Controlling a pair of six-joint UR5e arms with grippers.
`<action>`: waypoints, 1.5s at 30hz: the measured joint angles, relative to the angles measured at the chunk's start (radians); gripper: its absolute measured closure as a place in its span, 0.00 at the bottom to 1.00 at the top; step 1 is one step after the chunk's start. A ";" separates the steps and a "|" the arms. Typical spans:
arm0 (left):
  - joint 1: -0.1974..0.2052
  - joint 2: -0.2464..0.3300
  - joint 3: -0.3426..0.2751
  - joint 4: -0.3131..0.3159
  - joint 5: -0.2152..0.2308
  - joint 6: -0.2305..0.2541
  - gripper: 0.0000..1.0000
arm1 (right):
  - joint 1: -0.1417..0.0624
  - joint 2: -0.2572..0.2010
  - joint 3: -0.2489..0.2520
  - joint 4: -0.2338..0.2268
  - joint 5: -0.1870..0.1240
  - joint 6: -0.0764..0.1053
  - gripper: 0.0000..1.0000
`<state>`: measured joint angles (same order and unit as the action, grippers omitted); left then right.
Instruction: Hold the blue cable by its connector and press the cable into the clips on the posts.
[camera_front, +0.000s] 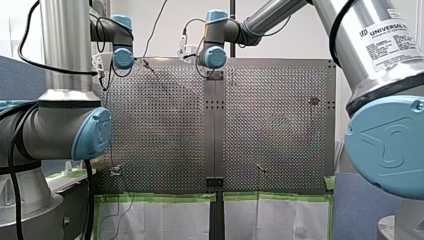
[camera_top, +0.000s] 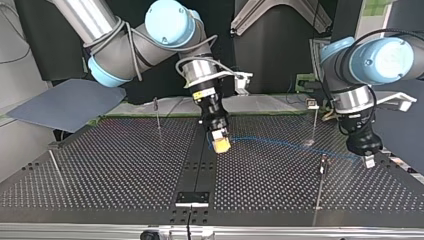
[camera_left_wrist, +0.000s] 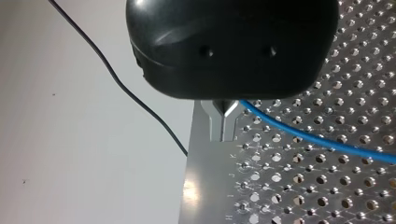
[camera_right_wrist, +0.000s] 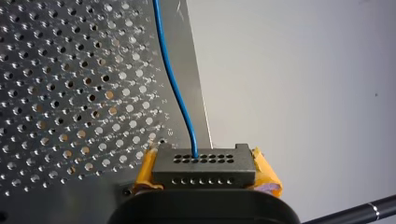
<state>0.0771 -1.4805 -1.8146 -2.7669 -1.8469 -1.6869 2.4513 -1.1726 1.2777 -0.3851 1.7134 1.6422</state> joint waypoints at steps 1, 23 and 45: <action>0.000 -0.002 0.000 0.000 0.000 0.000 1.00 | -0.003 0.000 0.000 0.001 0.000 0.002 1.00; 0.003 -0.082 0.017 0.031 0.017 0.013 1.00 | -0.042 0.000 0.002 0.009 0.000 0.003 1.00; 0.026 -0.139 0.102 0.034 0.049 -0.037 1.00 | -0.081 0.035 0.001 -0.009 -0.018 -0.002 1.00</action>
<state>0.1028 -1.6192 -1.7128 -2.7328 -1.7974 -1.7238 2.3704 -1.1379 1.2789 -0.3944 1.6950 1.6406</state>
